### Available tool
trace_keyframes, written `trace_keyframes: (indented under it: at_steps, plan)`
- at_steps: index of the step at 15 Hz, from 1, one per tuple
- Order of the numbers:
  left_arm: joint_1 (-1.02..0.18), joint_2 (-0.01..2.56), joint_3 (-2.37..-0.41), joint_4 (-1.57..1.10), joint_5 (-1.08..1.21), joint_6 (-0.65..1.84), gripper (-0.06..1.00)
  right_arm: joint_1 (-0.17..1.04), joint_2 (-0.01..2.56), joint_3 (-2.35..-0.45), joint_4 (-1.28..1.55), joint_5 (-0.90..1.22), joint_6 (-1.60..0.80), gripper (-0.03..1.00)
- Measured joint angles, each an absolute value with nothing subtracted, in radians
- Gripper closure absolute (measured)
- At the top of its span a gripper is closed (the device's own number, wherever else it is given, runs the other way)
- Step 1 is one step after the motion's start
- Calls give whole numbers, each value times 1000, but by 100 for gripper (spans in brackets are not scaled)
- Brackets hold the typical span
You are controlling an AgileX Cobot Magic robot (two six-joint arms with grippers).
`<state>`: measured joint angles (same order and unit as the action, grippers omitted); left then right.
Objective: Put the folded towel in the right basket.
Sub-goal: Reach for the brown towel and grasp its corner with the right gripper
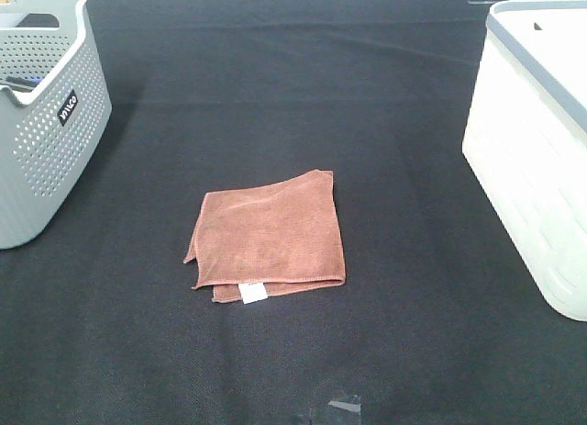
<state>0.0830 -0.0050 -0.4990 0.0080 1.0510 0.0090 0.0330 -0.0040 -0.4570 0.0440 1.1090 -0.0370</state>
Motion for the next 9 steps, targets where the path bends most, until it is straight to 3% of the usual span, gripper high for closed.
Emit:
trace_keyframes:
  at_steps: [9]
  plan:
    - [83,-5,-499,8,1051,9,-4,33,-4,-457,44,1109,-37,2]
